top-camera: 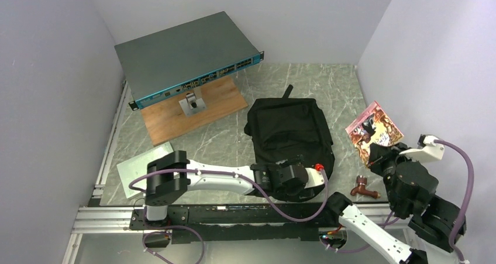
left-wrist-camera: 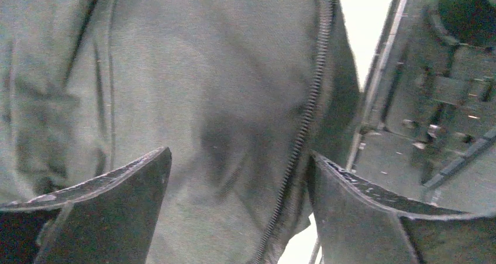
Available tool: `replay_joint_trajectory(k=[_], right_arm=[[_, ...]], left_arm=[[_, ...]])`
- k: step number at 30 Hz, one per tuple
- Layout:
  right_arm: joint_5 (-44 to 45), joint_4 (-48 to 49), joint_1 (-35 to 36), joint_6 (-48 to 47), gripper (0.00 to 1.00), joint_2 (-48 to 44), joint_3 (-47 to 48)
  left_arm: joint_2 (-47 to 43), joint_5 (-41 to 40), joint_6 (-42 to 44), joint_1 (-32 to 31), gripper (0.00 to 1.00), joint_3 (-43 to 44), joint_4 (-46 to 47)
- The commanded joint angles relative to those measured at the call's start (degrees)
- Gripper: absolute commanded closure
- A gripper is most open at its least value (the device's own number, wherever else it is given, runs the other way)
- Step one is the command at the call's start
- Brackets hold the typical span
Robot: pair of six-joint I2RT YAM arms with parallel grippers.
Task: Pack the student bag
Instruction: Place the book in the student bag.
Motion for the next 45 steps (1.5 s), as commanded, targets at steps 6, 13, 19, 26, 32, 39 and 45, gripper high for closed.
replay_joint_trajectory(k=[6,13,19,26,32,39,45], right_arm=[[0.35,-14.13,0.36,7.45,1.0,-1.29,5.65],[-13.55,-16.58,0.75,13.0,1.0,-5.78,5.49],[-23.86,-16.35,1.24,19.26,1.0,-5.12,-0.83],[-36.66,-11.2,1.36,23.92,1.0,-3.5,-8.51],[-37.55,10.17,1.38,38.08,1.0,-8.14,-23.91],[-27.89,19.36,1.43,52.47,1.0,-8.52,-33.52],[-20.06,29.34,1.4,56.37,1.0,-5.49,-38.57]], left_arm=[[0.73,-8.69,-1.96,4.8,0.73,8.11,-3.8],[2.15,5.31,-11.03,15.4,1.0,17.77,-6.53],[3.12,8.53,-13.0,21.46,1.0,25.31,-5.5],[-0.46,14.59,-11.28,22.31,1.0,25.7,-2.1],[-4.51,23.98,-13.17,21.91,1.0,22.87,0.15],[-8.67,26.58,-13.59,20.79,1.0,21.52,-0.11],[-10.76,27.88,-13.75,20.09,1.0,19.51,-0.86]])
